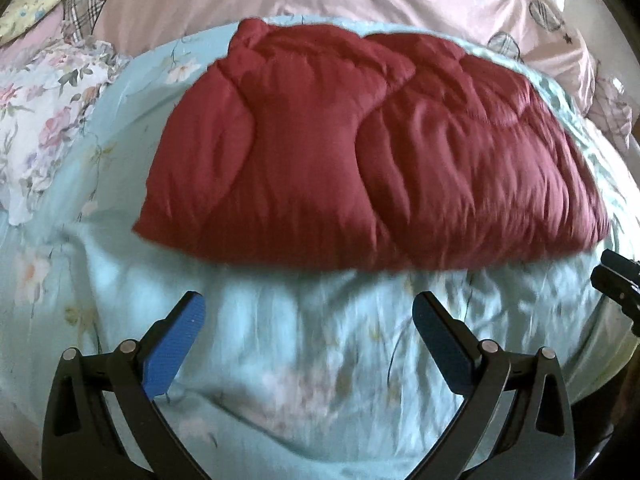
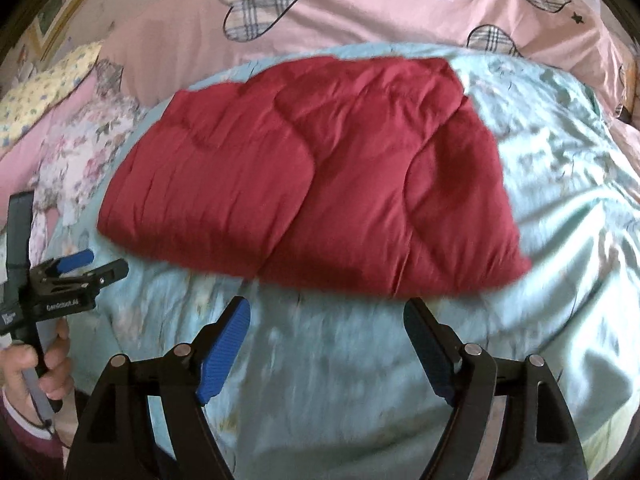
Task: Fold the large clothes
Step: 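Open both tools and pull them back from the folded coat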
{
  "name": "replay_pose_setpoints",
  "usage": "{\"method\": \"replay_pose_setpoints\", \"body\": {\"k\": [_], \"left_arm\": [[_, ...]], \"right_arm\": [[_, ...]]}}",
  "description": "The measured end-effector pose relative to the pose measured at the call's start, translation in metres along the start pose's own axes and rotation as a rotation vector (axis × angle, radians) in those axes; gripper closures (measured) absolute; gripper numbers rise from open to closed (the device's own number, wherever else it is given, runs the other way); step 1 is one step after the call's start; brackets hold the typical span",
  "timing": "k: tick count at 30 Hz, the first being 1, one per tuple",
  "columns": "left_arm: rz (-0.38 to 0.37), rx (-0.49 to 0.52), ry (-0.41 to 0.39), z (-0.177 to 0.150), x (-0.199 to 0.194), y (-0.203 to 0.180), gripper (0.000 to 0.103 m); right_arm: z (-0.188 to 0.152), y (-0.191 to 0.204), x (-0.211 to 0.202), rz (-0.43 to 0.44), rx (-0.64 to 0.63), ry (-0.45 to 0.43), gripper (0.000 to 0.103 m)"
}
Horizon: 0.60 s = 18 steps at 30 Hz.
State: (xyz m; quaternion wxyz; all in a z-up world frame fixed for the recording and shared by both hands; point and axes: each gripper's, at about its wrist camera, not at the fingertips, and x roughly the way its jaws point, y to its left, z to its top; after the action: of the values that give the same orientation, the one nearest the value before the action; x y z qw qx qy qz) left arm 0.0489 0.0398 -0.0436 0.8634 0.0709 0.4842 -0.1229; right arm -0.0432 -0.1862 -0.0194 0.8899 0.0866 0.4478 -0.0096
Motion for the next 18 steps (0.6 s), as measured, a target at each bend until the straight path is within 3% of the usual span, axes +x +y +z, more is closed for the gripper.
{"method": "replay_pose_setpoints", "body": {"k": [6,11,18], "left_arm": [[0.019,0.047,0.037,-0.016,-0.006,-0.012,0.0],[0.055,0.069,-0.003,-0.008,-0.035,-0.022,0.0],[0.054,0.077,-0.066,0.019,-0.069,-0.028,0.0]], "right_arm": [[-0.015,0.013,0.002,-0.025,-0.04,0.054,0.02],[-0.006,0.015,-0.023,-0.037,-0.018,-0.001,0.01],[0.02,0.02,-0.048,-0.025,-0.014,-0.062,0.005]]}}
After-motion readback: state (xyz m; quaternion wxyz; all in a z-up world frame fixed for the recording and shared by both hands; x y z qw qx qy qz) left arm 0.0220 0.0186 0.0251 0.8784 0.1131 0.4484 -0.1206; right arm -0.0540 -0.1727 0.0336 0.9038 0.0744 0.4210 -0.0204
